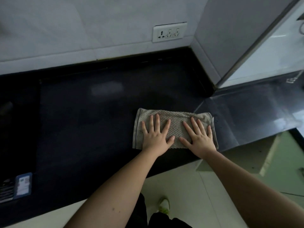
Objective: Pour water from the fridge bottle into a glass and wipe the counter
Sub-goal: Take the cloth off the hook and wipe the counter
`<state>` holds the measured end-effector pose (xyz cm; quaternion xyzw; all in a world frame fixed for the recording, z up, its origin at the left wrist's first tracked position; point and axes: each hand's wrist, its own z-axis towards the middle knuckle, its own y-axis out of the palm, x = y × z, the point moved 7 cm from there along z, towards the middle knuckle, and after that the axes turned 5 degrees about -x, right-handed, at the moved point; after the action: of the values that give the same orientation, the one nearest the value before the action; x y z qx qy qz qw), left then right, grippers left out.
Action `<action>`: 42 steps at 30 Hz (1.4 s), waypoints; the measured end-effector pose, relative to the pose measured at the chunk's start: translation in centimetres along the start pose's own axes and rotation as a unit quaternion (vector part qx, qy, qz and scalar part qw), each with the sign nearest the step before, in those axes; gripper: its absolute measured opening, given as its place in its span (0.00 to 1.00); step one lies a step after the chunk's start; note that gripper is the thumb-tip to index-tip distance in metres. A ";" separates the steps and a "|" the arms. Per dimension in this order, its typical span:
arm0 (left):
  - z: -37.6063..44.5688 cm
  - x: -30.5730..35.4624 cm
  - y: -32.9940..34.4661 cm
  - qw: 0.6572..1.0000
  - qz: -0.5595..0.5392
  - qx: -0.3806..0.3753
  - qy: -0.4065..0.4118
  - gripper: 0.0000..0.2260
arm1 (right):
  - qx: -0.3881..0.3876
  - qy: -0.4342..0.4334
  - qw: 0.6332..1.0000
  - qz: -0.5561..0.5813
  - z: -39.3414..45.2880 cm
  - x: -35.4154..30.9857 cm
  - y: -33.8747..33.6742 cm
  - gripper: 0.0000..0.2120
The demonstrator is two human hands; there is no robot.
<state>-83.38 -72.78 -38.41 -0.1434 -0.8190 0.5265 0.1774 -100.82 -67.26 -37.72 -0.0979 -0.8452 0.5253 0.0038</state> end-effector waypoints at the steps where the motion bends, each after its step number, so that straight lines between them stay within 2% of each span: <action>1: -0.4 0.3 0.1 1.000 0.002 0.001 0.001 0.33 | -0.001 0.003 1.000 0.004 -0.4 0.1 0.2 0.35; 12: -2.3 -0.6 0.7 0.999 0.021 0.012 0.030 0.31 | -0.036 0.019 0.999 0.021 -1.3 -0.7 0.9 0.37; 16: -3.3 -2.5 0.8 0.999 0.020 0.017 0.020 0.31 | -0.041 0.001 0.999 0.011 -0.7 -2.8 0.9 0.37; 21: -5.3 -7.8 0.7 0.999 0.004 0.017 -0.031 0.30 | -0.047 -0.055 0.997 -0.014 1.0 -8.3 0.6 0.38; 31: -13.4 -22.7 2.1 0.982 -0.059 0.042 -0.172 0.30 | -0.048 -0.200 0.975 -0.081 3.5 -25.2 1.5 0.38; 37: -18.5 -26.8 3.9 0.965 -0.087 0.050 -0.242 0.30 | -0.055 -0.262 0.957 -0.111 2.4 -31.9 2.8 0.38; 42: -21.7 -27.0 5.2 0.952 -0.104 0.048 -0.285 0.29 | -0.057 -0.296 0.944 -0.132 0.7 -34.0 3.9 0.38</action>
<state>-49.36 -64.39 -38.65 0.1069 -0.8195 0.5631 -0.0027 -66.92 -72.00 -38.28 0.1741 -0.8420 0.4767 -0.1831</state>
